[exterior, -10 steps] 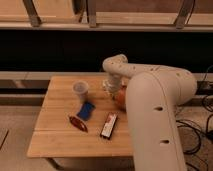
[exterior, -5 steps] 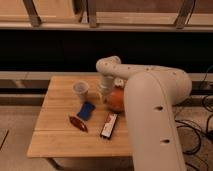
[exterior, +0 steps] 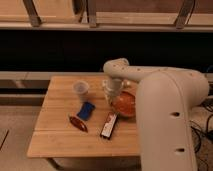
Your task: Drag the ceramic bowl in a circle
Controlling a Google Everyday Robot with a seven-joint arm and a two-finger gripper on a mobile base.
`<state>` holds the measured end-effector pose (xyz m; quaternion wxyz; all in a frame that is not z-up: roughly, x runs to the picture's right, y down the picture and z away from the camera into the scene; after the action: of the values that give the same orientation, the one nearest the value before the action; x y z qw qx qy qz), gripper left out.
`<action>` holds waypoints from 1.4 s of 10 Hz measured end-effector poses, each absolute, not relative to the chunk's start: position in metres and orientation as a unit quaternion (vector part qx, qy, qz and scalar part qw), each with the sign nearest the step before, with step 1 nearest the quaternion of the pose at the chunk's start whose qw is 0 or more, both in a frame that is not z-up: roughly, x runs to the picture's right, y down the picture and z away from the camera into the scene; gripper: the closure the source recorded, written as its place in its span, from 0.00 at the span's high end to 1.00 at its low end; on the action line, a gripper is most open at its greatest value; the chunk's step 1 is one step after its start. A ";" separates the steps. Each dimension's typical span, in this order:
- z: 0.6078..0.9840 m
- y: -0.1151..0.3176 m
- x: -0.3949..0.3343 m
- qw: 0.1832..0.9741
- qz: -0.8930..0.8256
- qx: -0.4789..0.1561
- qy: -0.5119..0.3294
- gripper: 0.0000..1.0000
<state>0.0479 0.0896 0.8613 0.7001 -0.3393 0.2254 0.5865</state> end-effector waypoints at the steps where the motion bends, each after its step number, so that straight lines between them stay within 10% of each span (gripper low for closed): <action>1: 0.863 0.082 0.067 0.700 0.593 -0.322 0.235 0.01; 8: 0.917 0.053 0.063 0.729 0.559 -0.307 0.249 0.01; 14: 0.887 0.074 0.009 0.730 0.544 -0.355 0.210 0.01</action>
<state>0.0092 0.0740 0.8873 0.7301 -0.3554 0.2103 0.5444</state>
